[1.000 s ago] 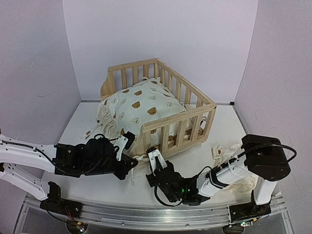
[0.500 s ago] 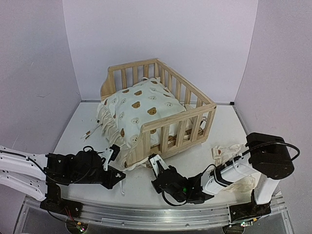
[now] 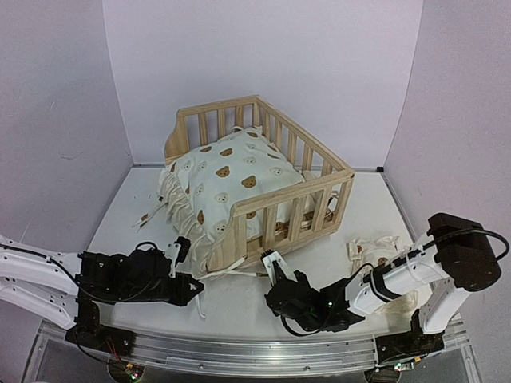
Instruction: Set up the pet bed
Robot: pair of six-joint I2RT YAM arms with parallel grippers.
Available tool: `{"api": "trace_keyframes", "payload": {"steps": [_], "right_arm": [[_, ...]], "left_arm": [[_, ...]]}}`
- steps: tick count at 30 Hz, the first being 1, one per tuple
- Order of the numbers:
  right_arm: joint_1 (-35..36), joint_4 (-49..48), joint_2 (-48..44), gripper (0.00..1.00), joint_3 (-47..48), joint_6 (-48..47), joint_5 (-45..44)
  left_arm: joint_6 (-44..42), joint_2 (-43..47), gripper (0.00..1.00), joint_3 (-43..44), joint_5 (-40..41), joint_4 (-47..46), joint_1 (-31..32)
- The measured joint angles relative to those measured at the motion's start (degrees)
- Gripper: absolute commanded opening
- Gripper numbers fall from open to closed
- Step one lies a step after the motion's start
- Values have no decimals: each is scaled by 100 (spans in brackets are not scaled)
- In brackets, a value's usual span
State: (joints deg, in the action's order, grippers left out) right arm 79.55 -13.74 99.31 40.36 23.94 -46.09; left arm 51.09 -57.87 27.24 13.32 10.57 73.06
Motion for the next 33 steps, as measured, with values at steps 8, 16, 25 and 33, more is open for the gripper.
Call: {"api": "trace_keyframes", "payload": {"steps": [8, 16, 25, 33], "right_arm": [[-46, -155, -127, 0, -306, 225, 149], [-339, -538, -597, 0, -490, 278, 133], [-846, -903, -697, 0, -492, -177, 706], [-1147, -1080, -699, 0, -494, -275, 1237]], "left_arm": [[669, -535, 0, 0, 151, -127, -151], [1095, -911, 0, 162, 260, -92, -356], [1655, -811, 0, 380, 297, 348, -426], [2000, -778, 0, 363, 271, 389, -426]]}}
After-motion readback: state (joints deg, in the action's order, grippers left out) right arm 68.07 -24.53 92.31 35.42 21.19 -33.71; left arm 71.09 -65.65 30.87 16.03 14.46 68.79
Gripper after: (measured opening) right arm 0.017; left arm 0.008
